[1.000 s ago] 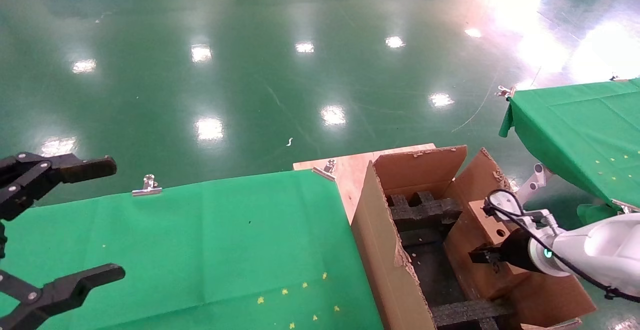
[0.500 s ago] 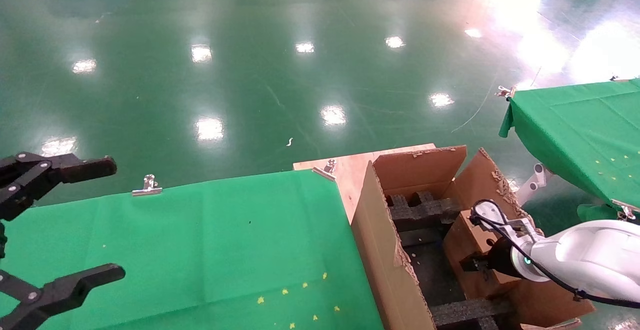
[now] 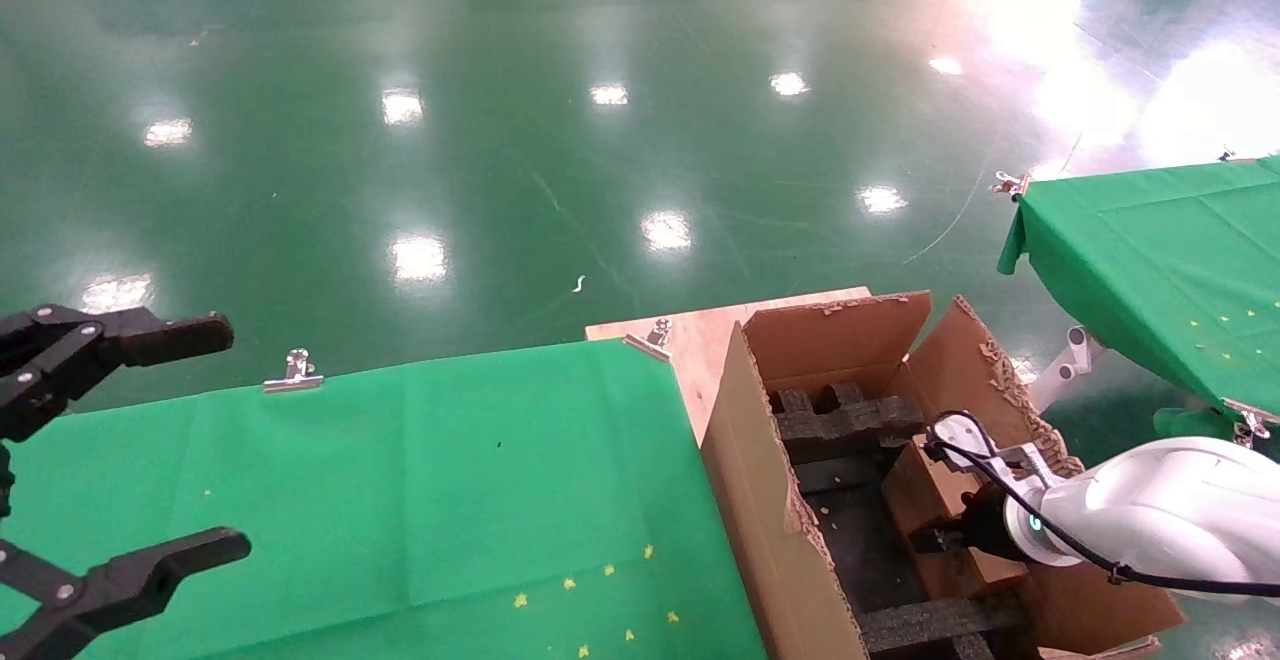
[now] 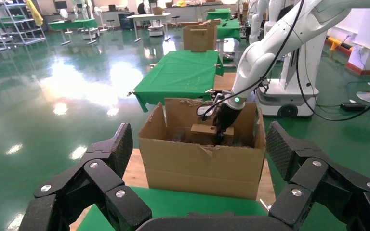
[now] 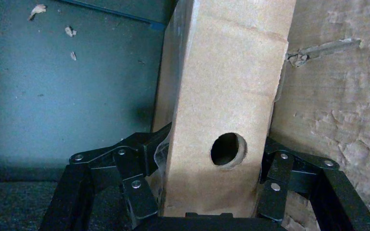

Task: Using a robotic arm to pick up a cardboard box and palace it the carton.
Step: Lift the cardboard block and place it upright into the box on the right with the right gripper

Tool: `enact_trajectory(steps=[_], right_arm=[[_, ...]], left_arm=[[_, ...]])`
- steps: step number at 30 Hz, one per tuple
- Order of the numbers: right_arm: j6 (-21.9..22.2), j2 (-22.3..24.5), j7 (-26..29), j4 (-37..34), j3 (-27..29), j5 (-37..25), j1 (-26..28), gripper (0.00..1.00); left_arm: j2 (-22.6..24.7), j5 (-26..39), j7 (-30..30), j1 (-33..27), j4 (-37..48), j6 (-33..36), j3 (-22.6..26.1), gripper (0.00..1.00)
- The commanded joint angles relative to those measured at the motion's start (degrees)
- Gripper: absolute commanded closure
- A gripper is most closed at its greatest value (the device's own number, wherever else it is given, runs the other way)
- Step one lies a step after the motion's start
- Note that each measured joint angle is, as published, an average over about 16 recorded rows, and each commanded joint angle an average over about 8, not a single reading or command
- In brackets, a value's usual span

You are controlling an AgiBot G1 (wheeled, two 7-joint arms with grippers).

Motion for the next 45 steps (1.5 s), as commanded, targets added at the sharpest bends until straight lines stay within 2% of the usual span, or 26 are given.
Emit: enact_trajectory(steps=[1, 16, 31, 39, 45], right_arm=[[0.2, -0.1, -0.4, -0.2, -0.1, 0.7, -0.1, 0.00], [0.0, 0.6, -0.1, 0.5, 0.4, -0.4, 1.2, 0.00], [-2.1, 2.6, 3.1, 3.8, 1.2, -3.1, 2.9, 0.00], [-2.1, 4.7, 5.0, 7.2, 3.2, -6.0, 6.5, 0.00], [1.0, 7.5, 2.3, 12.5, 5.5, -9.0, 11.6, 0.00]], left_arm=[[0.0, 0.0, 0.0, 0.0, 0.0, 0.0, 0.0, 0.00], [0.0, 0.0, 0.0, 0.0, 0.0, 0.0, 0.0, 0.00], [0.0, 0.0, 0.0, 0.0, 0.0, 0.0, 0.0, 0.00], [0.0, 0.0, 0.0, 0.0, 0.0, 0.0, 0.0, 0.00], [0.0, 0.0, 0.0, 0.0, 0.0, 0.0, 0.0, 0.00]])
